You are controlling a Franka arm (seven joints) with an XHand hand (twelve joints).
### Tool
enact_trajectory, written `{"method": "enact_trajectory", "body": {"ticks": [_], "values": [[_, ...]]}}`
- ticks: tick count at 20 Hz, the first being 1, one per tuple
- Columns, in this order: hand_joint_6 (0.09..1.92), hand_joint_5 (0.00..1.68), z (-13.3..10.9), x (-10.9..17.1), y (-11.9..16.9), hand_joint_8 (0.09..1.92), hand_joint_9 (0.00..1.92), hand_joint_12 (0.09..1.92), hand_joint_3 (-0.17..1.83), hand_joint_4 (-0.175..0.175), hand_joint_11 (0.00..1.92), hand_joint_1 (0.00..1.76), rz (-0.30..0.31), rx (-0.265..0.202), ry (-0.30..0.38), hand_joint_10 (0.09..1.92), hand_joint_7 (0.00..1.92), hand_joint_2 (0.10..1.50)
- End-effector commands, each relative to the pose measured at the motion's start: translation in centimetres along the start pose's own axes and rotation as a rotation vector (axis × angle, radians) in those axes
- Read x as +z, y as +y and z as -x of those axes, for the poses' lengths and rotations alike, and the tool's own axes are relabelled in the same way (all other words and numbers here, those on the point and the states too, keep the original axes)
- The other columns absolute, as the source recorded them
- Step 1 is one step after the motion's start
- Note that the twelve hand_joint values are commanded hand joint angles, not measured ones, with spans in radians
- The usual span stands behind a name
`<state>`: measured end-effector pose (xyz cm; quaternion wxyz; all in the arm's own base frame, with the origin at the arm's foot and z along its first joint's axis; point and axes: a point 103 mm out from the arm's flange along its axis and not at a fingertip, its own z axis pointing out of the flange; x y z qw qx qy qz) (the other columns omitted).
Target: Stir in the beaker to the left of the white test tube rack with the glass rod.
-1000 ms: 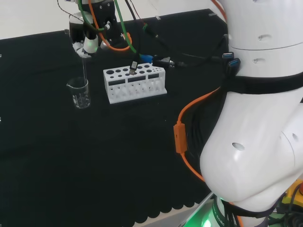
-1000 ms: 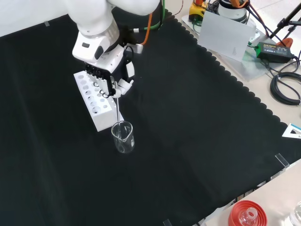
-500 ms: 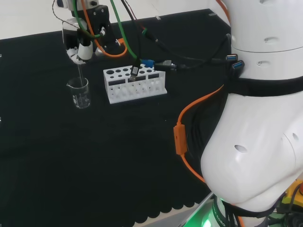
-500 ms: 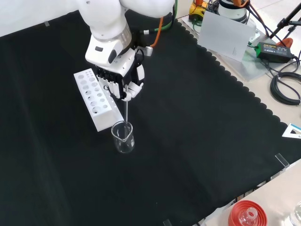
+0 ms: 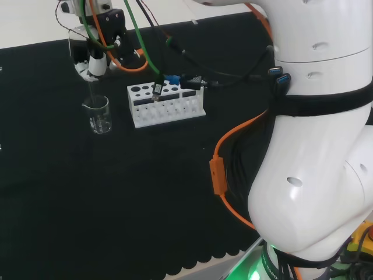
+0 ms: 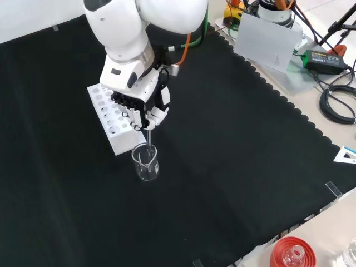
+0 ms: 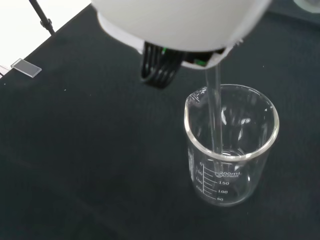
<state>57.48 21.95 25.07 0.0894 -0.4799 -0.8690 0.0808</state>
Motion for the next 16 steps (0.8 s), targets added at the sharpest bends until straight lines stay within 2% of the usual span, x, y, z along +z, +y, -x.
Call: {"method": "enact_trajectory", "body": {"ticks": [1,11,16], "values": [[0.78,1.20,1.0,-0.3,0.8,0.70,1.72,0.70,0.96,-0.175,1.61,1.34,-0.016,0.001,-0.007,0.51,1.44,0.48],[0.78,1.20,4.2,-0.8,-0.2,0.71,1.72,0.71,0.96,-0.175,1.61,1.34,-0.001,0.047,0.006,0.51,1.44,0.48],[0.78,1.20,4.0,-0.3,-1.2,0.71,1.72,0.71,0.96,-0.175,1.61,1.34,-0.004,0.049,0.013,0.51,1.44,0.48]]}}
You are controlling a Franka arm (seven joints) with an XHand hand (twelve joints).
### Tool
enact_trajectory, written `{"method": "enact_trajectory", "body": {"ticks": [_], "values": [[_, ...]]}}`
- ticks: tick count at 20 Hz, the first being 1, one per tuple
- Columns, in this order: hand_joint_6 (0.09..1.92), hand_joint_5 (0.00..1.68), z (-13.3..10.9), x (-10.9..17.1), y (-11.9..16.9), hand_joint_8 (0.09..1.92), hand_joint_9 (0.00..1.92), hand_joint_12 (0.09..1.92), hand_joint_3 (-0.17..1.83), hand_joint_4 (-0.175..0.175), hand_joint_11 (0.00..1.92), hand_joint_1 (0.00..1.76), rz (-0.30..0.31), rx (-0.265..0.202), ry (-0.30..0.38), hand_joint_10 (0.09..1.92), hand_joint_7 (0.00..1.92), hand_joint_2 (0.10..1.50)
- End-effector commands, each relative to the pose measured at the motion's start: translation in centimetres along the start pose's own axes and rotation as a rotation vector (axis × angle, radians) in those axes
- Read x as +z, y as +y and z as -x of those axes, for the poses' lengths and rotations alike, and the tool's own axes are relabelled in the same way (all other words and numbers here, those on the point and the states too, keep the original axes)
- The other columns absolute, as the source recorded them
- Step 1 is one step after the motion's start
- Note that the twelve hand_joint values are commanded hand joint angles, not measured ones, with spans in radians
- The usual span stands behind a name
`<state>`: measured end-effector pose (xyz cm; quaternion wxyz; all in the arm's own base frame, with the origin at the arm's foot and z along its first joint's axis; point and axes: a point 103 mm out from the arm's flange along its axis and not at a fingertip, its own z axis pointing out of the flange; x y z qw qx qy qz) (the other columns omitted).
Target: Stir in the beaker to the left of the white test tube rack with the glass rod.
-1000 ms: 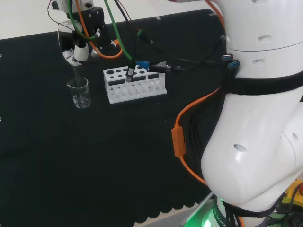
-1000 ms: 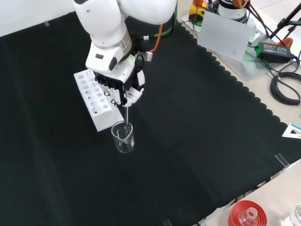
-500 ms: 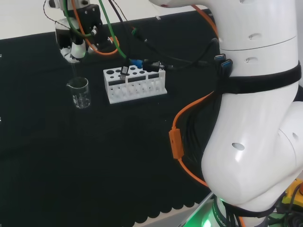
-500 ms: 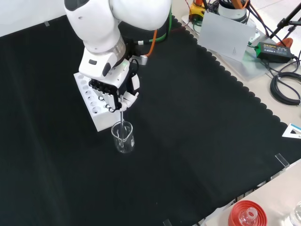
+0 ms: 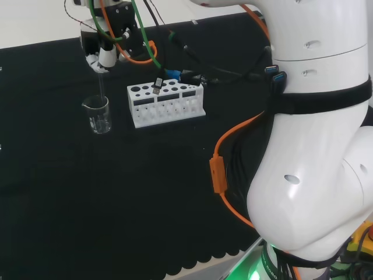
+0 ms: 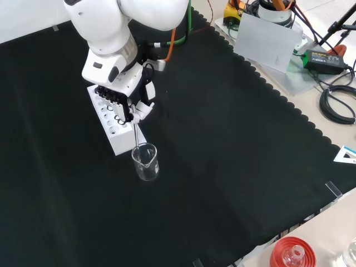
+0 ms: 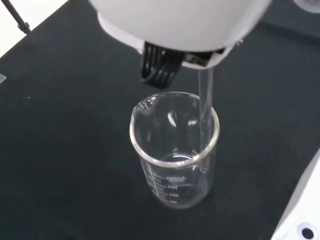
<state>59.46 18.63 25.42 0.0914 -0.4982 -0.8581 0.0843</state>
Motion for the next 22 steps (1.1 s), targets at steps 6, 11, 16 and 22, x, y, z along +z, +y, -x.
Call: {"method": "enact_trajectory", "body": {"ticks": [6,11,16,22], "values": [[0.78,1.20,-1.6,-0.1,-1.9,0.71,1.72,0.71,0.96,-0.175,1.61,1.34,0.008,-0.002,-0.019,0.51,1.44,0.48],[0.79,1.20,-3.1,-0.3,-2.3,0.71,1.72,0.71,0.96,-0.175,1.61,1.34,0.015,-0.015,-0.025,0.51,1.44,0.48],[0.79,1.20,-4.1,-0.7,-2.2,0.71,1.72,0.71,0.96,-0.175,1.61,1.34,0.019,-0.027,-0.031,0.52,1.44,0.48],[0.79,1.20,-4.6,-0.7,-1.6,0.71,1.71,0.71,0.96,-0.175,1.61,1.34,0.008,-0.029,-0.046,0.52,1.44,0.48]]}}
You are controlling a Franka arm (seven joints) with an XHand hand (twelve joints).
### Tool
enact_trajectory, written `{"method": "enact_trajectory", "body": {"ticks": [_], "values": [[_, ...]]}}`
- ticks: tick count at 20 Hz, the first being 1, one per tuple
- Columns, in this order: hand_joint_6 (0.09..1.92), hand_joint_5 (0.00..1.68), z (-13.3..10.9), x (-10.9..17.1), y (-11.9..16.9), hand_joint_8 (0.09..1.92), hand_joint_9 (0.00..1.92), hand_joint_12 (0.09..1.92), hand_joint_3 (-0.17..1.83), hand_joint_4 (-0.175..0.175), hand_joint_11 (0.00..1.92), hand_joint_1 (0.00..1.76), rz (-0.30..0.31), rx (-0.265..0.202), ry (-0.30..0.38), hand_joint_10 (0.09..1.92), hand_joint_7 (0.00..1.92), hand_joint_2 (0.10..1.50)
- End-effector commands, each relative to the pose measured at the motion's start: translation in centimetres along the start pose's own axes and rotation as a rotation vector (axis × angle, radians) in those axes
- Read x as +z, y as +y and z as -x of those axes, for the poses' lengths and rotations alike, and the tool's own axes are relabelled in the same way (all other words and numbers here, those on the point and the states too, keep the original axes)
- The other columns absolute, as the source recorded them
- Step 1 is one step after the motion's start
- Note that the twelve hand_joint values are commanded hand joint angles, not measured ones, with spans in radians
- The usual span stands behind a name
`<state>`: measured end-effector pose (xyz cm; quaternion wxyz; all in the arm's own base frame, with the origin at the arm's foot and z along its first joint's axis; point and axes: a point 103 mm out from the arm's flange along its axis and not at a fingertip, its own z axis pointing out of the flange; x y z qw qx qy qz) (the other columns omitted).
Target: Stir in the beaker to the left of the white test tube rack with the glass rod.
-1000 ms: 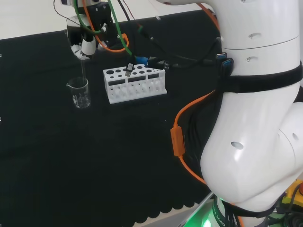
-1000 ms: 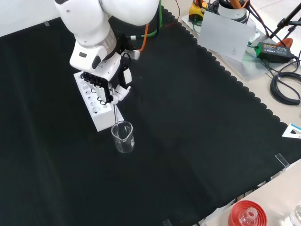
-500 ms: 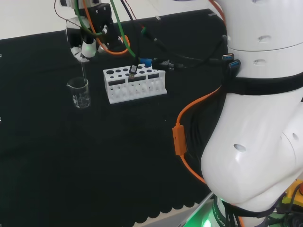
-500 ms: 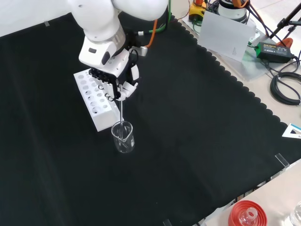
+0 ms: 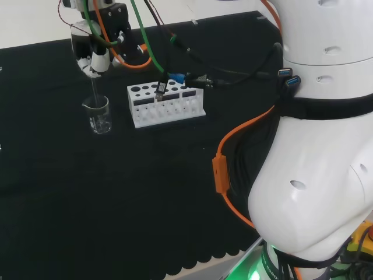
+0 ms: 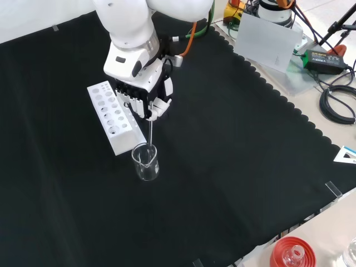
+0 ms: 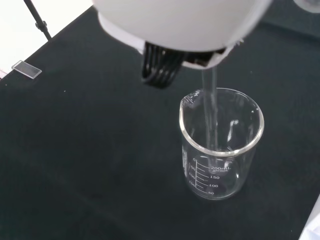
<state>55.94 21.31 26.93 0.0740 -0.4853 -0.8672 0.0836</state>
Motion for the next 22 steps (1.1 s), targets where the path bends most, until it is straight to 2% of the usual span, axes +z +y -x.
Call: {"method": "enact_trajectory", "body": {"ticks": [1,6,16,22], "values": [[0.79,1.20,-0.4,0.1,0.5,0.71,1.71,0.71,0.96,-0.175,1.61,1.34,-0.010,0.000,-0.013,0.52,1.44,0.48],[0.79,1.20,0.3,0.0,1.5,0.71,1.71,0.71,0.96,-0.175,1.60,1.34,-0.011,0.000,0.006,0.52,1.44,0.48],[0.79,1.19,1.1,0.0,2.6,0.71,1.71,0.71,0.96,-0.175,1.60,1.34,-0.015,0.003,-0.005,0.52,1.44,0.49],[0.79,1.19,3.2,0.6,2.3,0.71,1.71,0.71,0.96,-0.175,1.60,1.34,-0.015,0.016,0.027,0.52,1.43,0.49]]}}
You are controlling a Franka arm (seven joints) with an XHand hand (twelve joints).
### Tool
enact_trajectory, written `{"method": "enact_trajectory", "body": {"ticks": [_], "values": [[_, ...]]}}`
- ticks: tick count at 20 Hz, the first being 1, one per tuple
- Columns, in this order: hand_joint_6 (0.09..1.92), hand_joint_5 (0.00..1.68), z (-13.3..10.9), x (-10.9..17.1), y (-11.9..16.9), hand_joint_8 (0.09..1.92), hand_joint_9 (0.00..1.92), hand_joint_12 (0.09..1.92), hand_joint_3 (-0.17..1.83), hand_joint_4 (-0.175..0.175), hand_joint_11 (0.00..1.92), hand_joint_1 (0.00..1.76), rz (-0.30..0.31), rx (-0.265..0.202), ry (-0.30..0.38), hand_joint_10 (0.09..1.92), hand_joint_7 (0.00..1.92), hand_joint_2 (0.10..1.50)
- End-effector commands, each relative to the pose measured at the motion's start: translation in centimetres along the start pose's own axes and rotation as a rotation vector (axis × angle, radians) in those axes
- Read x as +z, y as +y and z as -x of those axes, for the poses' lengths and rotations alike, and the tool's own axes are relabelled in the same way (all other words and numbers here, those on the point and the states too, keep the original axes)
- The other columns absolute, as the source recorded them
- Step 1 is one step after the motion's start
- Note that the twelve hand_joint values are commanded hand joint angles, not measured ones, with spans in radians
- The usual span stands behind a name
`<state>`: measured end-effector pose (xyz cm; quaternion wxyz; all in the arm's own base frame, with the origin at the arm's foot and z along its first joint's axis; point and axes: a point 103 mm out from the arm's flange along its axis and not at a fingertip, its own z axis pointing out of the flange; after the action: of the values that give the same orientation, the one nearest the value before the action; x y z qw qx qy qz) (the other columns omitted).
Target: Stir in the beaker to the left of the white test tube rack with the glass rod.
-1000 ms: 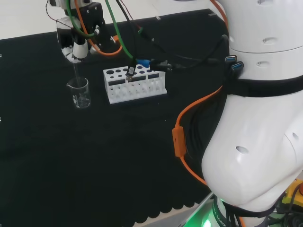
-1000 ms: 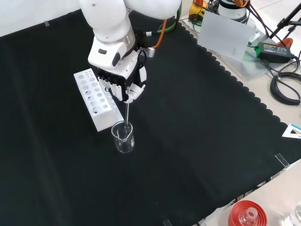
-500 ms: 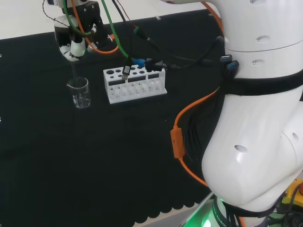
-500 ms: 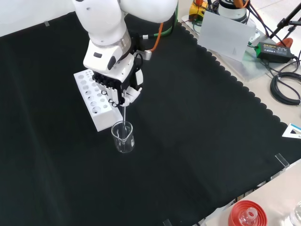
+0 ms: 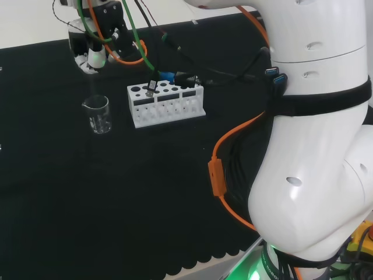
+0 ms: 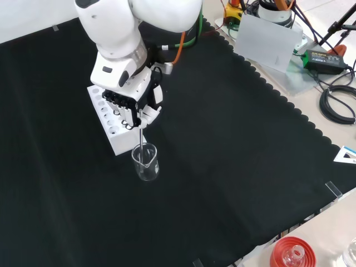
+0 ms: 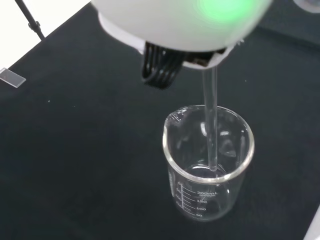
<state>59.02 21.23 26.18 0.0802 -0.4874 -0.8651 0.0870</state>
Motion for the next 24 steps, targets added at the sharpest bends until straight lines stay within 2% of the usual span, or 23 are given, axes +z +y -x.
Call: {"method": "enact_trajectory", "body": {"ticks": [1,8,14,24], "values": [[0.79,1.19,1.6,0.6,-0.5,0.71,1.71,0.71,0.96,-0.175,1.60,1.34,-0.004,0.013,0.017,0.52,1.43,0.49],[0.79,1.19,1.2,0.5,-2.0,0.71,1.71,0.71,0.96,-0.175,1.60,1.34,0.001,0.025,0.013,0.52,1.43,0.49],[0.79,1.19,-0.6,0.2,-2.4,0.71,1.71,0.71,0.96,-0.175,1.60,1.34,0.018,0.008,0.009,0.52,1.43,0.49],[0.79,1.19,-3.2,0.5,-1.6,0.71,1.71,0.71,0.95,-0.175,1.60,1.34,0.005,-0.022,-0.005,0.52,1.43,0.49]]}}
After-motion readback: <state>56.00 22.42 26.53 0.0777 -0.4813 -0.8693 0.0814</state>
